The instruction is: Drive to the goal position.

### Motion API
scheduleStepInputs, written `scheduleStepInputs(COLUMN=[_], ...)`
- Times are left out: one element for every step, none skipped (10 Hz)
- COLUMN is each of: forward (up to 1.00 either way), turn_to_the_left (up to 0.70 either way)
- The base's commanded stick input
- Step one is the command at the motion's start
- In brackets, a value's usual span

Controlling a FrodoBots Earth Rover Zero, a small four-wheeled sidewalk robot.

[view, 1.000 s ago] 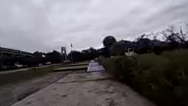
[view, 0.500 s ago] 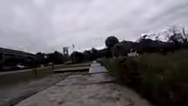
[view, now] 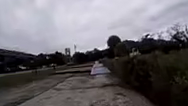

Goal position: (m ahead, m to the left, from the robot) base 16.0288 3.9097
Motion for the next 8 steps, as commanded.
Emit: scheduleStepInputs(forward=[0.5, 0.5, 0.5, 0.5, 0.5, 0.5, 0.5, 0.5], turn_to_the_left=[0.0, 0.0, 0.0, 0.0, 0.0, 0.0, 0.0, 0.0])
